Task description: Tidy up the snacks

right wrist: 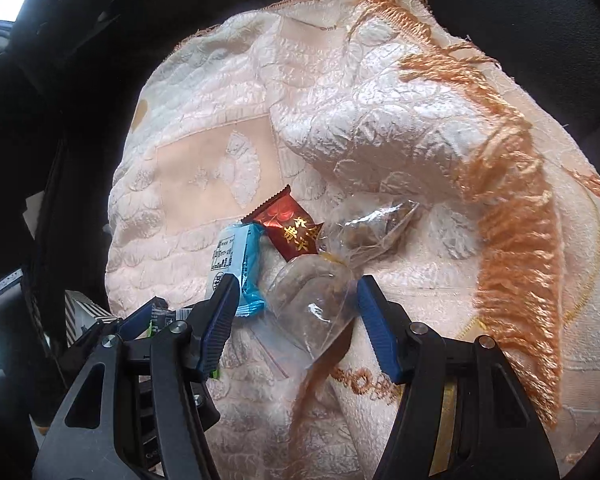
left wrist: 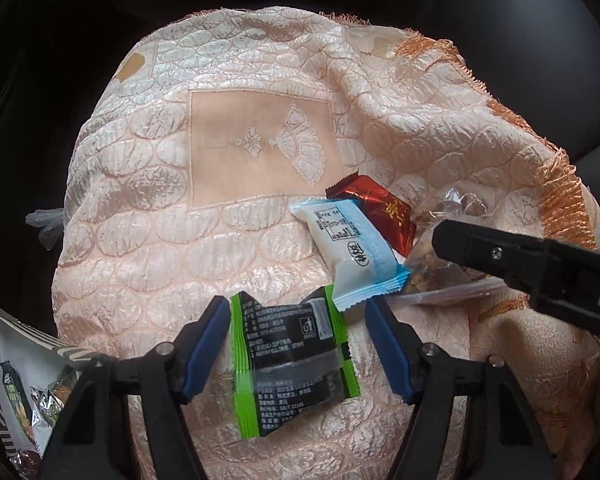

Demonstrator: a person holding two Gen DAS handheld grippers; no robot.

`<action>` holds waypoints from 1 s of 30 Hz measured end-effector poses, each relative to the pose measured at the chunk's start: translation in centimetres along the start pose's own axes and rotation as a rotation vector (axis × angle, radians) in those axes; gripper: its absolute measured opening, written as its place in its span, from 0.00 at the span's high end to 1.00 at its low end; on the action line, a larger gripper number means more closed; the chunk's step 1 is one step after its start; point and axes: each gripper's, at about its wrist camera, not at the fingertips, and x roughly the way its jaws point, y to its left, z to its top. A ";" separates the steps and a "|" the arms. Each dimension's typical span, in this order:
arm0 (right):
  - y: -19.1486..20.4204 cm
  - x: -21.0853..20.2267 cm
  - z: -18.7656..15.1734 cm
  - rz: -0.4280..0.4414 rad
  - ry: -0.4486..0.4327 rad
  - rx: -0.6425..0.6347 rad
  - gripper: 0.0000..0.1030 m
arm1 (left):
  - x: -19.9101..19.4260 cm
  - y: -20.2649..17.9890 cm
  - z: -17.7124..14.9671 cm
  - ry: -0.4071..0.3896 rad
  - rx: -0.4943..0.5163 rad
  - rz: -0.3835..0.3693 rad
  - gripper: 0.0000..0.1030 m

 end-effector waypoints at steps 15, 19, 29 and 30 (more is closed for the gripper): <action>0.5 -3.0 -4.2 0.031 -0.069 -0.125 0.78 | -3.0 2.1 -2.6 -0.037 -0.018 0.024 0.64; 1.0 -4.3 -5.9 0.053 -0.068 -0.159 0.78 | -4.4 2.2 -4.2 -0.059 0.000 0.041 0.68; 2.2 -7.2 -10.1 0.078 -0.077 -0.244 0.78 | -7.4 2.4 -8.3 -0.100 0.027 0.035 0.70; 2.3 -7.5 -10.5 0.083 -0.083 -0.246 0.78 | -7.7 2.4 -8.7 -0.104 0.029 0.035 0.70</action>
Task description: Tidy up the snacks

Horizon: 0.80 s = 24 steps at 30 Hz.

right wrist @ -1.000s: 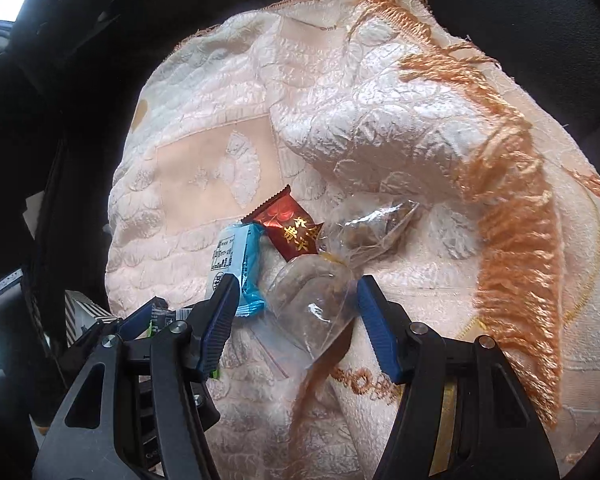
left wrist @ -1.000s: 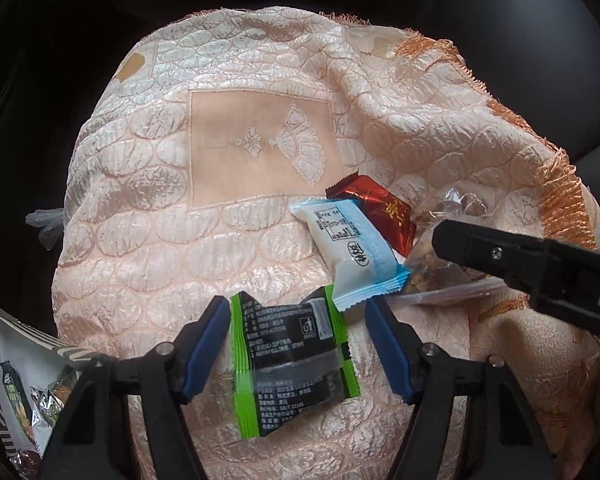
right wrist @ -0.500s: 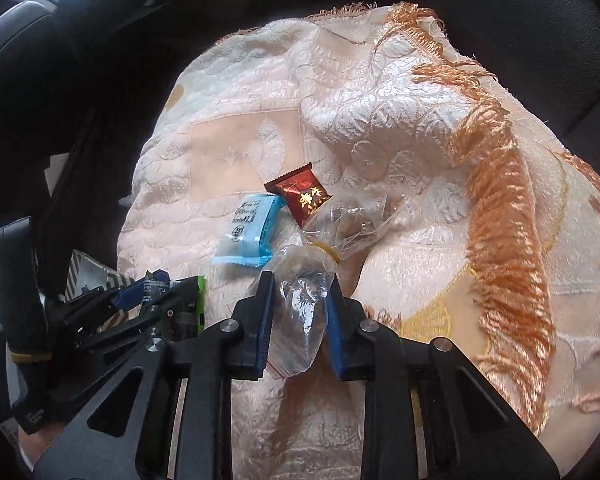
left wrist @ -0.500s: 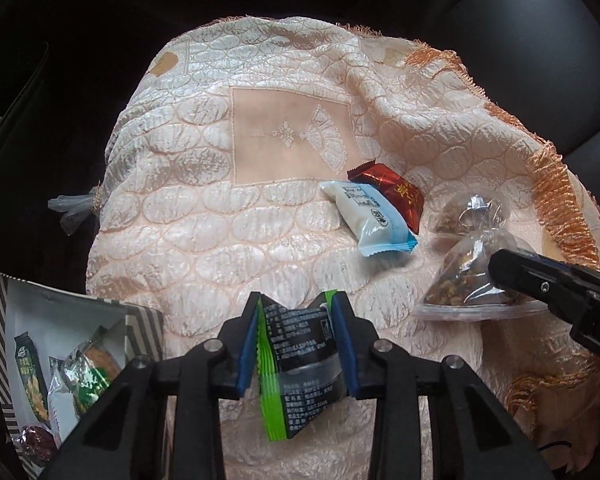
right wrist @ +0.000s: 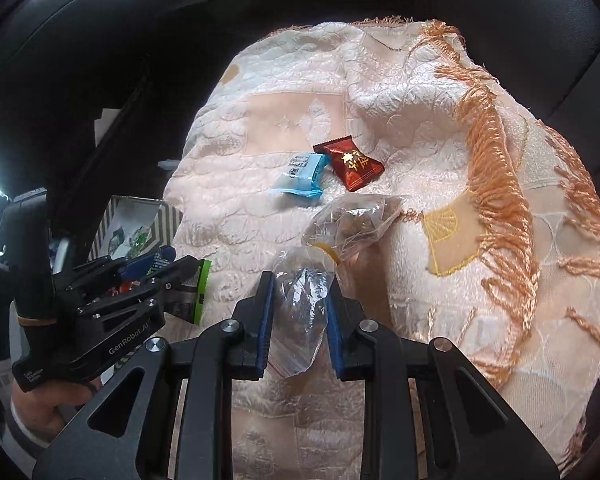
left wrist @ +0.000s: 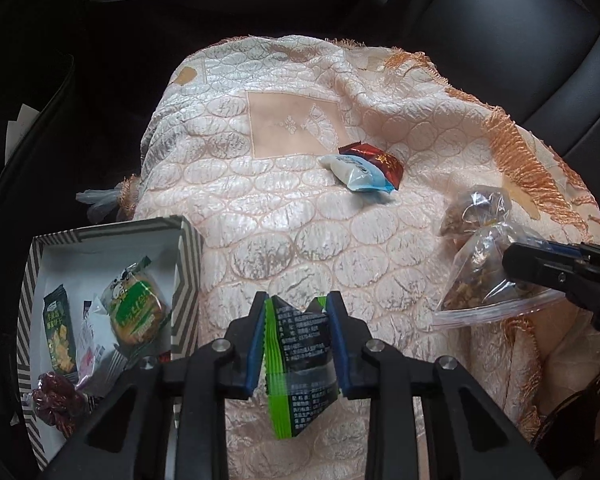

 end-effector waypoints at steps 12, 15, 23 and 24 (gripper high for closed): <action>3.7 -1.3 -2.0 0.053 -0.002 -0.059 0.79 | -3.6 1.3 -2.6 -0.047 0.014 0.043 0.70; 5.0 -1.4 -2.3 0.065 -0.002 -0.082 0.79 | -4.1 2.0 -3.0 -0.052 0.007 0.050 0.70; 9.6 -0.9 -2.7 0.107 0.008 -0.169 0.79 | -5.7 5.1 -4.5 -0.066 -0.033 0.078 0.70; 10.2 -0.8 -2.8 0.111 0.010 -0.180 0.79 | -5.8 5.5 -4.7 -0.067 -0.040 0.083 0.70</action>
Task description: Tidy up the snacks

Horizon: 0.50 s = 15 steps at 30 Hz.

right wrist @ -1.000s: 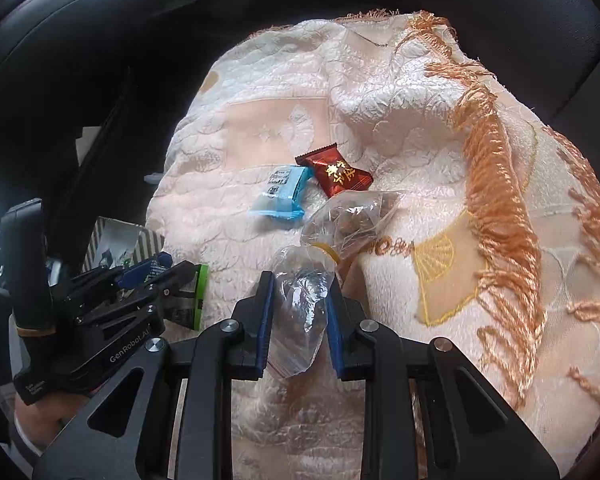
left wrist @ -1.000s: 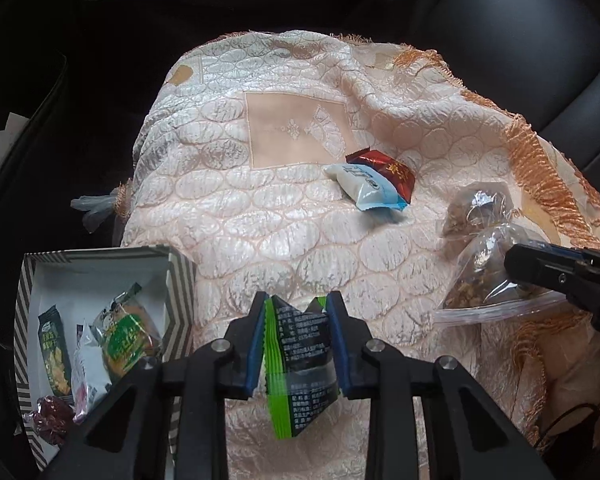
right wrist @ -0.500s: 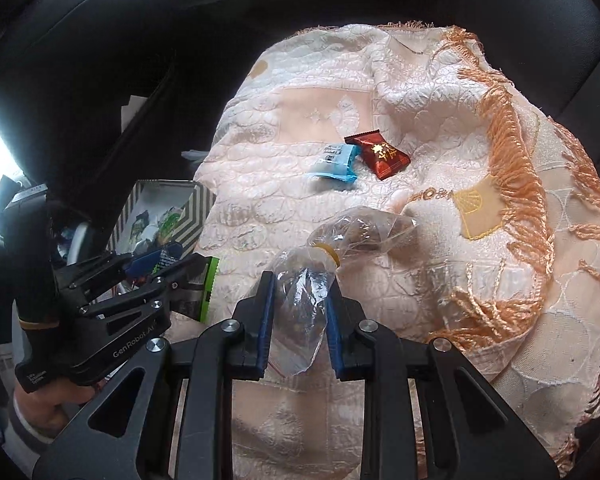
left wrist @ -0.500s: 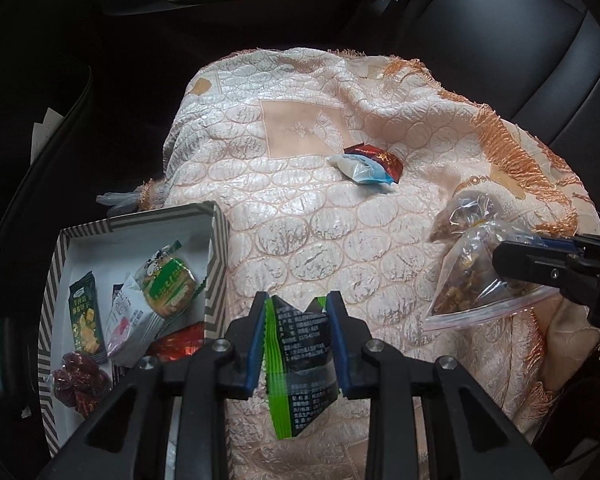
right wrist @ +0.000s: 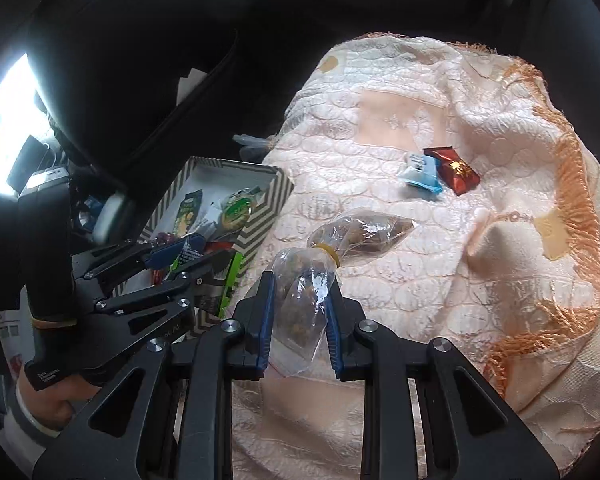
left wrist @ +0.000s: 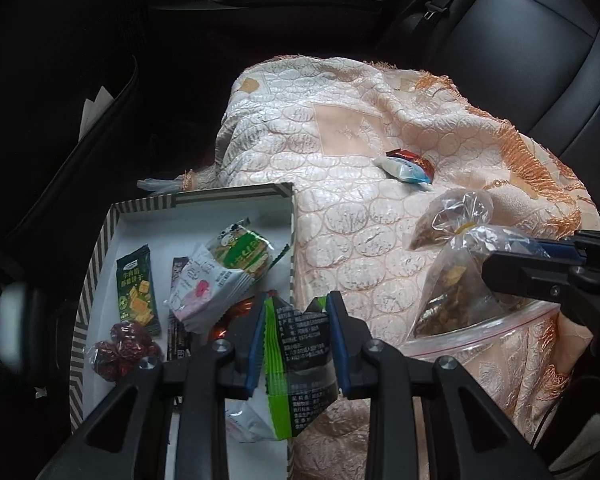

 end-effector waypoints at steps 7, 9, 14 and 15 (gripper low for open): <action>3.6 1.1 0.4 0.026 0.016 -0.062 0.79 | -0.6 2.8 -1.2 0.001 -0.049 0.025 0.70; 4.5 1.4 0.5 0.028 0.022 -0.080 0.79 | -0.7 3.5 -1.5 0.001 -0.063 0.029 0.70; 6.5 2.1 0.6 0.040 0.037 -0.120 0.79 | -0.9 5.0 -2.2 0.005 -0.091 0.043 0.70; 6.8 2.2 0.6 0.042 0.042 -0.128 0.79 | -1.0 5.3 -2.3 0.005 -0.095 0.047 0.70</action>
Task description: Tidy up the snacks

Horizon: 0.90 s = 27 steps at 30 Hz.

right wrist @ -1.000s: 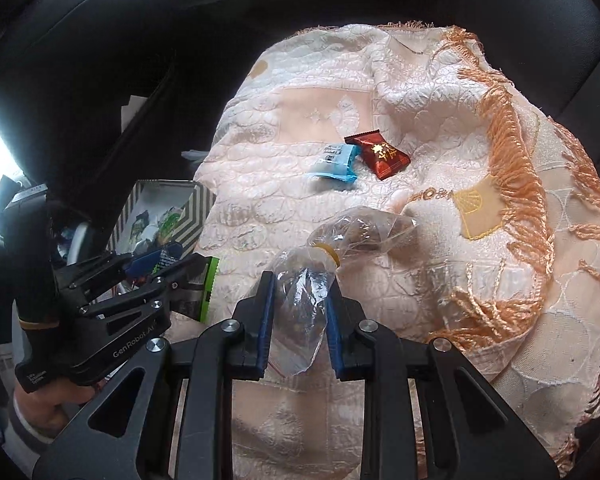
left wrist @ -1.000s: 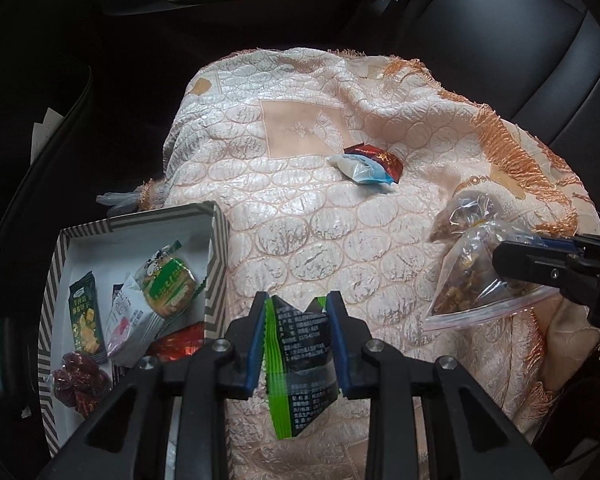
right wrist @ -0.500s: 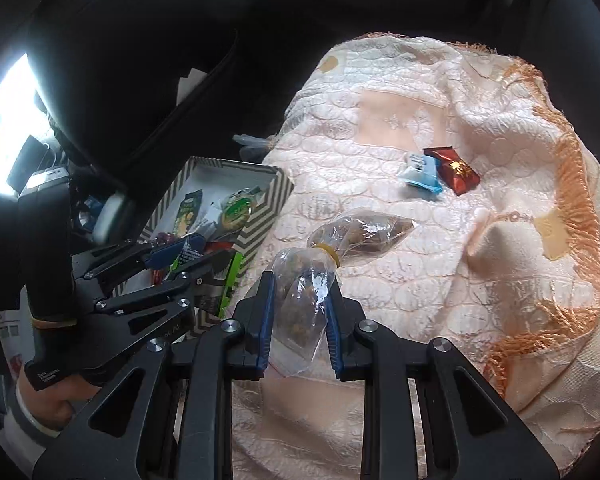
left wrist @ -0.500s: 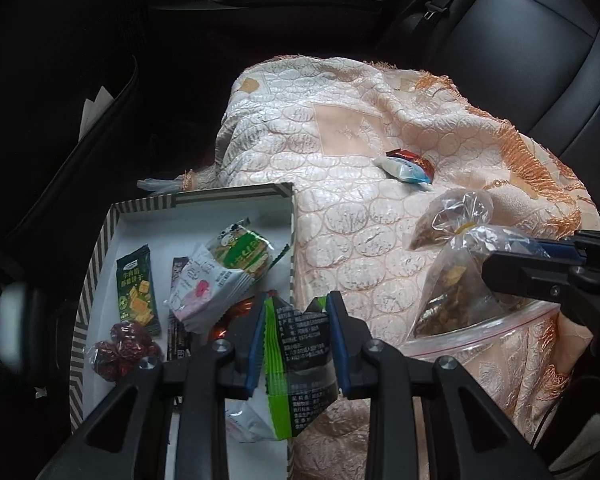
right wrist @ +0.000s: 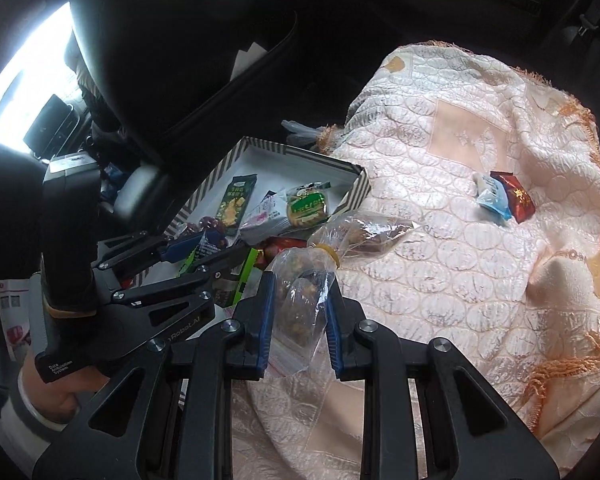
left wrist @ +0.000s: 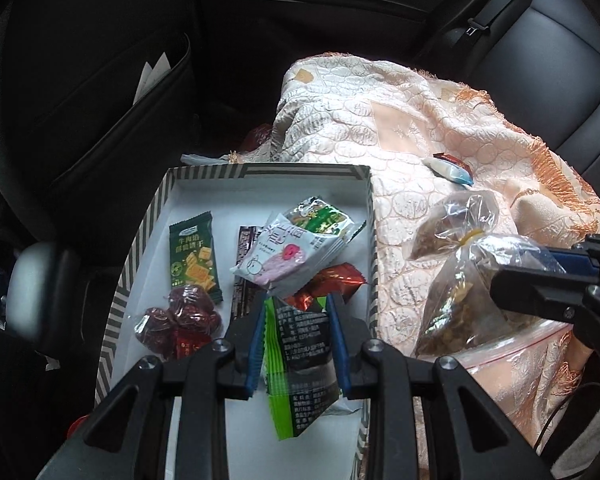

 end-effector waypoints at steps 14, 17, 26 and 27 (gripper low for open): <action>3.5 3.6 -0.3 0.042 0.060 -0.091 0.79 | 1.1 4.4 -0.6 0.032 -0.071 0.056 0.70; 4.4 4.8 -0.8 0.070 0.076 -0.112 0.79 | 1.5 4.8 -0.7 0.041 -0.077 0.065 0.70; 6.6 8.6 -2.0 0.106 0.121 -0.151 0.79 | 2.7 6.0 -0.9 0.055 -0.091 0.115 0.70; 6.7 8.9 -2.2 0.106 0.125 -0.154 0.79 | 2.8 6.1 -0.9 0.056 -0.094 0.118 0.70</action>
